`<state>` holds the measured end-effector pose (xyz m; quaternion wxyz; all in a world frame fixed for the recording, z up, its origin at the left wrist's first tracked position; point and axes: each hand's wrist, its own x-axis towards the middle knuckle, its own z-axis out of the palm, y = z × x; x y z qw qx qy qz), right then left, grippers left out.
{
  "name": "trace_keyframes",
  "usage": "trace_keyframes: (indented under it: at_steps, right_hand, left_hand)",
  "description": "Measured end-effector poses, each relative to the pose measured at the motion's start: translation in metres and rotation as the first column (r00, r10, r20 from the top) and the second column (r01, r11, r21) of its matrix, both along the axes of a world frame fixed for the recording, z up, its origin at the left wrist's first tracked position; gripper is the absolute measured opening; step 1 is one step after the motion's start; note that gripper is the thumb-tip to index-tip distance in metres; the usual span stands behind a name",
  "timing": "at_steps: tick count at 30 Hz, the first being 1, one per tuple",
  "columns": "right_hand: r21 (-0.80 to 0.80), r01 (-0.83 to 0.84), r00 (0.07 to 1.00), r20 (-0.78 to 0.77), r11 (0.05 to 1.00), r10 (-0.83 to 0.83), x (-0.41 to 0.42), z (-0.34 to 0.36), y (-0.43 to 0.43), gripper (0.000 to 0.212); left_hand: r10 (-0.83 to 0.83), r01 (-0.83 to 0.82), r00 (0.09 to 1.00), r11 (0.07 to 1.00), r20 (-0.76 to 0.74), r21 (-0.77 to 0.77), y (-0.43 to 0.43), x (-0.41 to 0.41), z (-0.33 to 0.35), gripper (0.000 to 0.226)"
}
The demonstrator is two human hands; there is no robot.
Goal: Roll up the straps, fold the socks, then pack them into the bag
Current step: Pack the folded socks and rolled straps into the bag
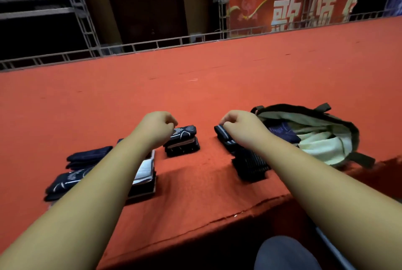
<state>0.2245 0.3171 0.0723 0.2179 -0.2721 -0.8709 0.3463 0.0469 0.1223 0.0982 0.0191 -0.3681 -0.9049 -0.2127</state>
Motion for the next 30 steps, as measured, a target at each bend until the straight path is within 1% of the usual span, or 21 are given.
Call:
trace_keyframes:
  at_steps: [5,7,9,12,15,17,18,20,22,24,26,28,30]
  right_hand:
    - [-0.026,-0.127,0.991,0.030,0.992,0.127,-0.037,-0.024,-0.034,0.029]
    - [-0.041,-0.159,0.986,0.042,0.986,0.161,-0.050,-0.036,-0.044,0.037]
    - [-0.016,-0.188,0.979,0.079,0.982,0.189,-0.063,-0.053,-0.049,0.049]
    - [0.063,-0.199,0.974,0.126,0.978,0.190,-0.083,-0.084,-0.048,0.065]
    - [0.062,-0.168,0.979,0.126,0.984,0.160,-0.098,-0.107,-0.040,0.072]
    - [0.065,-0.165,0.979,0.132,0.984,0.156,-0.106,-0.121,-0.032,0.071]
    - [0.078,-0.171,0.977,0.142,0.982,0.158,-0.109,-0.129,-0.029,0.069]
    - [0.145,-0.175,0.975,0.166,0.974,0.150,-0.111,-0.144,-0.022,0.063]
    - [0.228,-0.163,0.980,0.154,0.960,0.129,-0.110,-0.158,-0.018,0.059]
    - [0.269,-0.142,0.987,0.112,0.953,0.115,-0.108,-0.164,-0.016,0.057]
    - [0.267,-0.143,0.989,0.081,0.953,0.125,-0.111,-0.167,-0.014,0.053]
    - [0.249,-0.150,0.988,0.065,0.957,0.138,-0.113,-0.170,-0.011,0.050]
    - [0.253,-0.151,0.989,0.047,0.956,0.143,-0.113,-0.172,-0.009,0.049]
  left_hand:
    - [0.014,-0.014,1.000,0.998,0.003,-0.058,-0.017,-0.019,-0.016,0.038]
    - [0.005,-0.004,1.000,0.996,0.013,-0.085,-0.016,-0.025,-0.024,0.041]
    - [-0.016,0.018,1.000,0.996,0.024,-0.088,-0.012,-0.030,-0.031,0.041]
    - [-0.054,0.058,0.998,0.992,0.037,-0.109,-0.002,-0.039,-0.041,0.042]
    - [-0.081,0.082,0.997,0.988,0.017,-0.130,0.010,-0.054,-0.049,0.039]
    - [-0.081,0.081,0.997,0.988,0.000,-0.128,0.020,-0.065,-0.055,0.036]
    - [-0.074,0.075,0.997,0.989,0.015,-0.125,0.024,-0.071,-0.057,0.037]
    - [-0.066,0.072,0.997,0.986,0.046,-0.153,0.033,-0.083,-0.065,0.042]
    - [-0.081,0.090,0.996,0.969,0.047,-0.230,0.043,-0.093,-0.072,0.049]
    - [-0.103,0.100,0.995,0.939,0.008,-0.329,0.054,-0.099,-0.074,0.058]
    - [-0.131,0.106,0.991,0.887,-0.024,-0.450,0.064,-0.101,-0.071,0.066]
    - [-0.145,0.106,0.989,0.825,-0.026,-0.555,0.076,-0.103,-0.069,0.067]
    - [-0.151,0.106,0.988,0.784,-0.022,-0.612,0.088,-0.106,-0.068,0.070]
